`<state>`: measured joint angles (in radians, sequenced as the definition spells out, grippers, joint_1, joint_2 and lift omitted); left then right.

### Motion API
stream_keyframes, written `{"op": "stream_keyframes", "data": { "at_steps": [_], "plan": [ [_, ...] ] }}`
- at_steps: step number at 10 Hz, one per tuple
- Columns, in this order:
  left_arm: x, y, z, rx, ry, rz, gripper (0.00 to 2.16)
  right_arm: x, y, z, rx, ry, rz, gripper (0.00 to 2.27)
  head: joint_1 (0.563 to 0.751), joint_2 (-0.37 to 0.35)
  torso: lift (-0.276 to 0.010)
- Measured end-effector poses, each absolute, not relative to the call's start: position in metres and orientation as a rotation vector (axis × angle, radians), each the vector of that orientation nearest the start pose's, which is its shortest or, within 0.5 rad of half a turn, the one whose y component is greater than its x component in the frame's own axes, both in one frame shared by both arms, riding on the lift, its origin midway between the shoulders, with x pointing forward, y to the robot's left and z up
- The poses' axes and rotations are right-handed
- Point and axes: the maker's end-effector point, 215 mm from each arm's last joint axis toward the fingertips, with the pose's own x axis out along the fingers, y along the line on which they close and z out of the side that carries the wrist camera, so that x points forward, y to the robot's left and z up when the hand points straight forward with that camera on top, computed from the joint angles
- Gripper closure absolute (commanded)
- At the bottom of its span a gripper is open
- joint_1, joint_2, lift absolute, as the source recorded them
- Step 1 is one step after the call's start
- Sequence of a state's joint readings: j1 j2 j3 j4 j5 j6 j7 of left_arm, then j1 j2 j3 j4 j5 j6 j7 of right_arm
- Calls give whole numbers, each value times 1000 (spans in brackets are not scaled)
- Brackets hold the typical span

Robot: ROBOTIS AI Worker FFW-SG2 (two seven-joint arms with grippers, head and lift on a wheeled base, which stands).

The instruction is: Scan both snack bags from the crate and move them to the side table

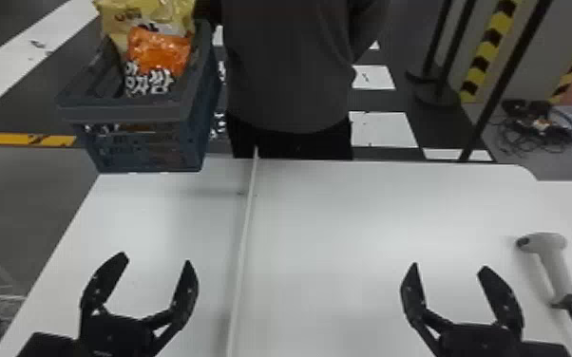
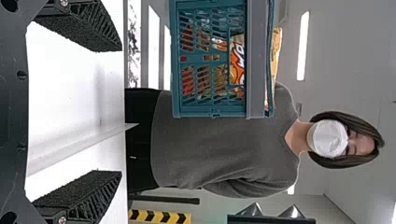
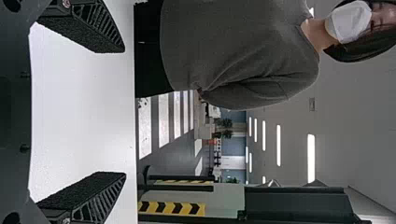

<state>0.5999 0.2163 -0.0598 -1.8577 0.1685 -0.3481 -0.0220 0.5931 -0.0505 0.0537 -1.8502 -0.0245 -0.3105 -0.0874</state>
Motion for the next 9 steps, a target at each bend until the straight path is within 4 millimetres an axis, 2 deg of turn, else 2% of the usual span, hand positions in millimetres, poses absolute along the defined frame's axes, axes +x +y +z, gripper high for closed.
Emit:
{"op": "stream_keyframes", "data": {
  "at_steps": [9],
  "plan": [
    [394, 228, -379, -20, -18, -140, 60, 399, -225, -391, 12, 5, -23, 46, 695, 4, -99]
  ]
}}
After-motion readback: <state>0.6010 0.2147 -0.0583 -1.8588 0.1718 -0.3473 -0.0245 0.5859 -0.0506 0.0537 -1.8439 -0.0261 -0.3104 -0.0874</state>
